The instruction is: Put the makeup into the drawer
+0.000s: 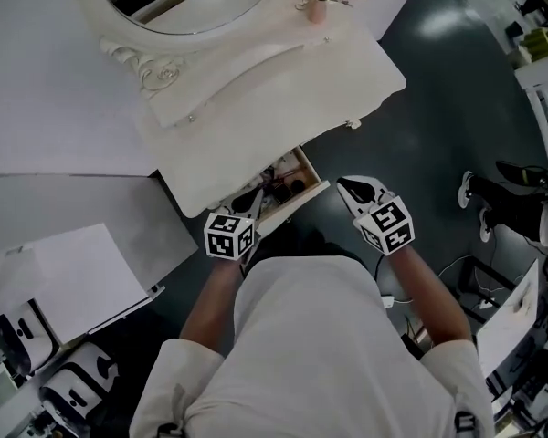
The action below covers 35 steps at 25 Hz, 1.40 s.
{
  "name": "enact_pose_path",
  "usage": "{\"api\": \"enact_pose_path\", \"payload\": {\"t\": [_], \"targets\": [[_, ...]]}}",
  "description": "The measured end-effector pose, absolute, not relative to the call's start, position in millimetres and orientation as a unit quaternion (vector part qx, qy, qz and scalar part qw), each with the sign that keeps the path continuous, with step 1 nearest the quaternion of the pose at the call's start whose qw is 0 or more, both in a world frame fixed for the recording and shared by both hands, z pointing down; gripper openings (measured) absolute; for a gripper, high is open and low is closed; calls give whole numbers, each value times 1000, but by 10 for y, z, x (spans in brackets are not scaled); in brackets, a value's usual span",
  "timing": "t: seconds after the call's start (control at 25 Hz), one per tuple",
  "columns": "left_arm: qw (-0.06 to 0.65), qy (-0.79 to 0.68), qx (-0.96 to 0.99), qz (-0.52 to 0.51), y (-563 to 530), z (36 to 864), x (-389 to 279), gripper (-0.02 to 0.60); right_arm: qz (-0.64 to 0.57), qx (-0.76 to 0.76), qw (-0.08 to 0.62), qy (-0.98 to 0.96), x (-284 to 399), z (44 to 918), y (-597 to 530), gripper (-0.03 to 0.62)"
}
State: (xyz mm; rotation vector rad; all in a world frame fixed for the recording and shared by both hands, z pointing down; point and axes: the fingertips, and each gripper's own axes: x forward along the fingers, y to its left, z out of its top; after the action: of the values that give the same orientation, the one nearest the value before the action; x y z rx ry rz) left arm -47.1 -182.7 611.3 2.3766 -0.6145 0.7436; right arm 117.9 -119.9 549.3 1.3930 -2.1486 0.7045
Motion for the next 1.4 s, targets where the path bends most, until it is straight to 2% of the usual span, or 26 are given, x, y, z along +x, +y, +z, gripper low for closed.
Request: {"api": "enact_pose_path", "payload": {"t": [0.92, 1.4], "targets": [[206, -371, 890, 166, -564, 4966, -1066, 16, 180, 476, 210, -835, 980, 5104, -70, 29], [155, -357, 910, 144, -627, 4569, -1626, 15, 136, 515, 186, -826, 608, 4727, -254, 29]]}}
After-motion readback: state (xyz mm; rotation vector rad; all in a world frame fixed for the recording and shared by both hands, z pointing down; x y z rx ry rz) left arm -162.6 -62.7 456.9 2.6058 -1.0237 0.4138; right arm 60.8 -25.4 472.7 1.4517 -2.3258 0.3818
